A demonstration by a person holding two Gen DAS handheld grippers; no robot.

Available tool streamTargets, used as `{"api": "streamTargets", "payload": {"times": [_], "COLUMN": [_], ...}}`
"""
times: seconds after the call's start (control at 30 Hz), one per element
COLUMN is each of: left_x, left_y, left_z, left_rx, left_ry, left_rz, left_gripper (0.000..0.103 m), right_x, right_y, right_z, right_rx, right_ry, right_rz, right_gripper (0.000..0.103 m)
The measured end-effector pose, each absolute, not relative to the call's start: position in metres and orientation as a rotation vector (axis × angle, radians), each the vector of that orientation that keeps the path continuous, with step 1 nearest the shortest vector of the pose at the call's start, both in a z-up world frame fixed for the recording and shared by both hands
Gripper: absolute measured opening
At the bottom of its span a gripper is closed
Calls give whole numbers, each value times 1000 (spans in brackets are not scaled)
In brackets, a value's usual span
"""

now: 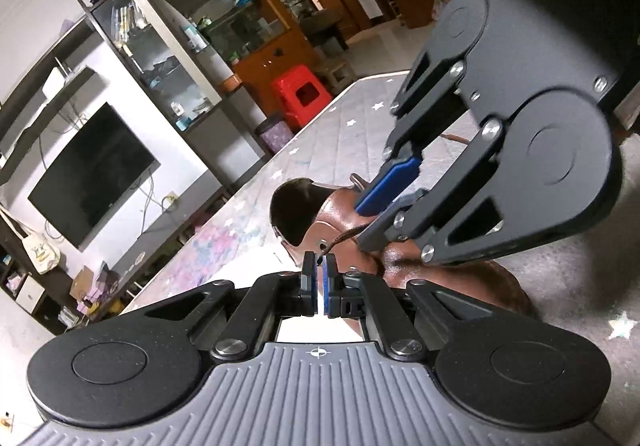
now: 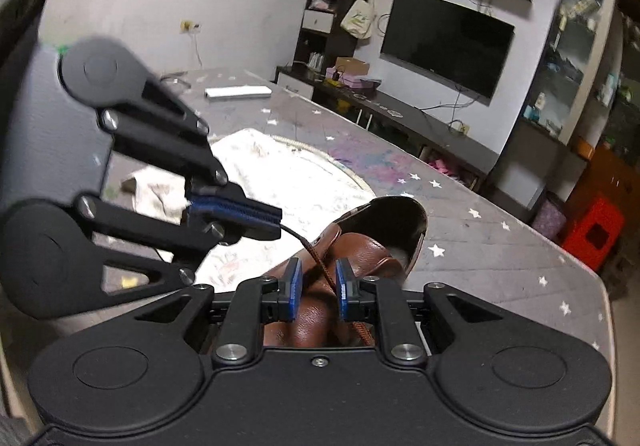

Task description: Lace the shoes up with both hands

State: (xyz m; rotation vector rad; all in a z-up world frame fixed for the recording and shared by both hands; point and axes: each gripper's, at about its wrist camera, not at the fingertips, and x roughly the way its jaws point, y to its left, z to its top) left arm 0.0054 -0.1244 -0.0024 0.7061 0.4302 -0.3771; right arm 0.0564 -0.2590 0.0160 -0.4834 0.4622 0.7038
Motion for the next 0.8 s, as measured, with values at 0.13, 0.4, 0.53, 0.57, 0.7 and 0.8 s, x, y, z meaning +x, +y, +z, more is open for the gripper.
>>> {"api": "streamTargets", "payload": {"times": [0.13,0.4,0.53,0.57,0.7,0.8], "left_x": [5,1,-5,-6,-6,-6], "left_y": [-121,-107,-113,-115,-113,-109], "left_z": [-5,-14,-23,-24,-26,-27], "left_rx": [677,469,439,433,400,375], "left_ry": [452,578,598,597,599,606], "left_rz": [-367,-395,-412,-410,-408,-414], "left_gripper": [3,35,36,36,36,39], "right_x": [53,46,41,40,28,18], "right_y": [-254,-246,-247,-248,-245,-252], "right_z": [13,16,36,42,75,107], "right_rx": [-529,-556,-477,-458,-416,-404], "right_ry": [439,395,368,360,289,206], "right_rz": [694,686,722,731,773,795], "right_gripper": [6,1,1,1,1,1]}}
